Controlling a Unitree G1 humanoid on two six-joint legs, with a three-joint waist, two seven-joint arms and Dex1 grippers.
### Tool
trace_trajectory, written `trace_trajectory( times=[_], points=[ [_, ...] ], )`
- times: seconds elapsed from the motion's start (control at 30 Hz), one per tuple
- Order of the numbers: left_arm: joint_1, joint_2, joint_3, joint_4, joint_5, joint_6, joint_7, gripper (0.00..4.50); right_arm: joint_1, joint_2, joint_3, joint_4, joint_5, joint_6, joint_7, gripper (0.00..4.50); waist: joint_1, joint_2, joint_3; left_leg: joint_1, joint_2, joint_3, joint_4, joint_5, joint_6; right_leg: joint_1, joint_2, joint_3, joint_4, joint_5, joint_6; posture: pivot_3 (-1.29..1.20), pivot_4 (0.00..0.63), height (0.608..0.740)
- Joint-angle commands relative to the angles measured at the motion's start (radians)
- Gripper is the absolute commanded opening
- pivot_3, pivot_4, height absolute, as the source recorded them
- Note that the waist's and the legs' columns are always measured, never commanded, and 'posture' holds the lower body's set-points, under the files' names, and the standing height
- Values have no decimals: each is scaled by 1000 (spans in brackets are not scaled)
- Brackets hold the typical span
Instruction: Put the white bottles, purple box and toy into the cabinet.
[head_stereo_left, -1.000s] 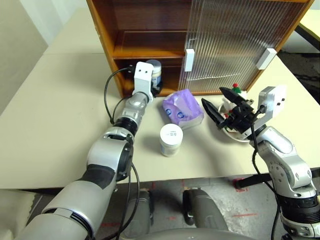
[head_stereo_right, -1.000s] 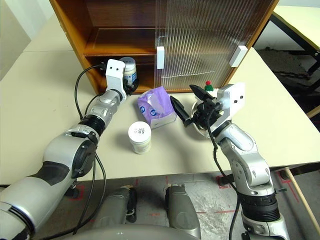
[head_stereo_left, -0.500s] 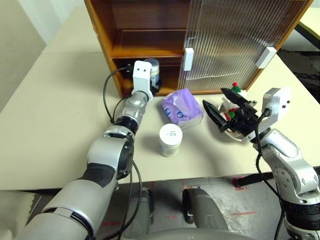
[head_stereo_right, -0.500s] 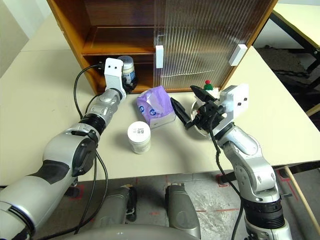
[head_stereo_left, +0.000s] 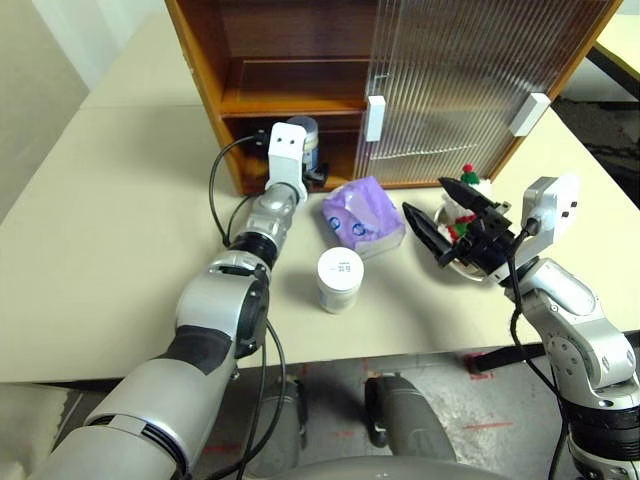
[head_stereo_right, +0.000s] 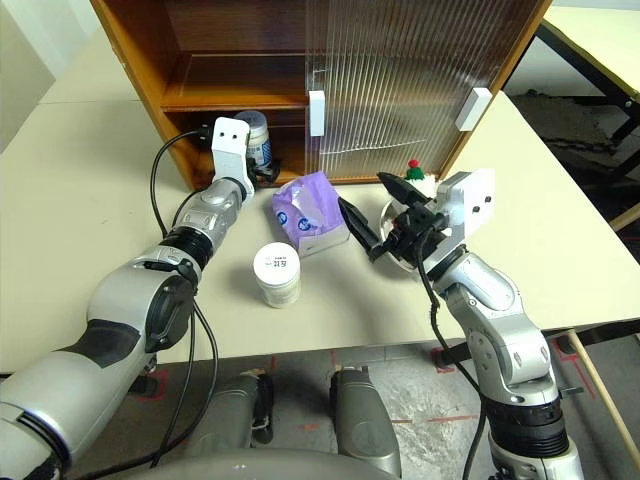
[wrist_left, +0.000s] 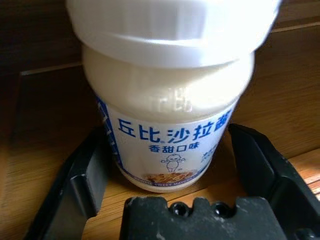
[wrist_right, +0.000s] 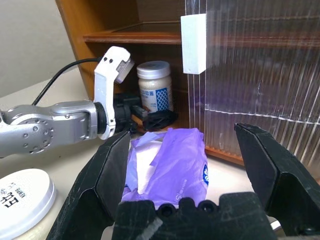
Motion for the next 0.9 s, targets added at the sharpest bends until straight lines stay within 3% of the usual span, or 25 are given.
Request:
trace_trajectory(
  times=[0.03,0.67,0.9],
  points=[
    [28,-13,8,19,-1,33,-18,4473,-10,8,11,14,-7,-22,11,4500,0,0,0,0,0,0,0,0,0,0,0,0,0,0,0,-140,146,740],
    [115,-25,-34,-133,3,45,-91,4473,-103,34,94,111,-39,-151,150,4500,25,0,0,0,0,0,-1,0,0,0,0,0,0,1,-1,-67,116,740],
    [220,-8,-63,-355,-1,145,-100,4473,-124,40,92,132,-33,-185,167,4500,25,0,-1,0,0,0,-1,0,0,0,0,0,0,2,-2,-66,100,740]
  ],
)
